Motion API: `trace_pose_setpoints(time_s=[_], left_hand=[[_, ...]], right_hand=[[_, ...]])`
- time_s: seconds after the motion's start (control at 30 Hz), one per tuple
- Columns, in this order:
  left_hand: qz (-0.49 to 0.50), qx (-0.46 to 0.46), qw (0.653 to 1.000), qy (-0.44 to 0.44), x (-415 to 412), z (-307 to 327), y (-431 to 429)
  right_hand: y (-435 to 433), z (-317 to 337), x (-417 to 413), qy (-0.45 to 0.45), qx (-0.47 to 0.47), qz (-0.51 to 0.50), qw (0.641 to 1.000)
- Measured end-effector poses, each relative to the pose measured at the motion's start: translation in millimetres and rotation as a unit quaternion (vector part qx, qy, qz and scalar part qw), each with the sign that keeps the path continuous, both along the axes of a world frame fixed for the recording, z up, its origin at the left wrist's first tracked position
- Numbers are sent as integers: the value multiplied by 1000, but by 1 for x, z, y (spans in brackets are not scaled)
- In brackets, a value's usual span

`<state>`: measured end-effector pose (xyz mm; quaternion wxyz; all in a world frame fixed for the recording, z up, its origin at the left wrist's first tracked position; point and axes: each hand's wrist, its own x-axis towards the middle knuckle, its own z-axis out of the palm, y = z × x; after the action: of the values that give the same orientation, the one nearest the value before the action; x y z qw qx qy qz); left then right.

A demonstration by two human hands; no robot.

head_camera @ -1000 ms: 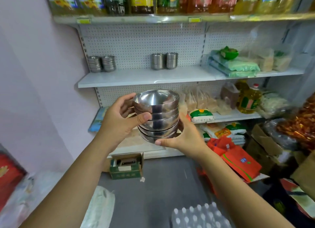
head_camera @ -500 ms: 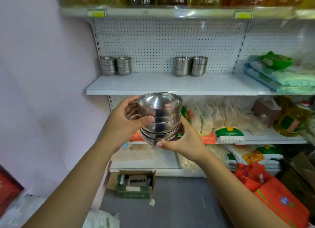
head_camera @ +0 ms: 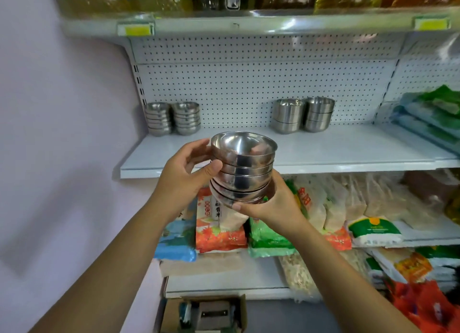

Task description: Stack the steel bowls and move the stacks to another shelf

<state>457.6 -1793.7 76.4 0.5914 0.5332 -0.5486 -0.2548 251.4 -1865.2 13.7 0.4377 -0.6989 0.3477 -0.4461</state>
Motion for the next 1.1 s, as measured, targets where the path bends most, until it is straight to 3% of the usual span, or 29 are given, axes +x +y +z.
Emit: trace_pose_setpoints(time_s=[0.17, 0.4, 0.63, 0.8, 0.93, 1.1], left_hand=[[81, 29, 996, -14, 33, -13, -58], [184, 88, 973, -109, 100, -37, -174], [245, 193, 925, -217, 142, -94, -279], [295, 224, 892, -260, 151, -124, -310], [320, 243, 840, -364, 163, -144, -316], [326, 237, 846, -349, 167, -149, -316]], right_hand=[[-77, -5, 38, 3, 21, -3, 1000], [-211, -17, 95, 11, 53, 15, 998], [-321, -48, 142, 43, 60, 31, 997], [-370, -57, 165, 62, 35, 50, 996], [-395, -62, 183, 74, 27, 57, 995], [-415, -69, 203, 77, 28, 57, 995]])
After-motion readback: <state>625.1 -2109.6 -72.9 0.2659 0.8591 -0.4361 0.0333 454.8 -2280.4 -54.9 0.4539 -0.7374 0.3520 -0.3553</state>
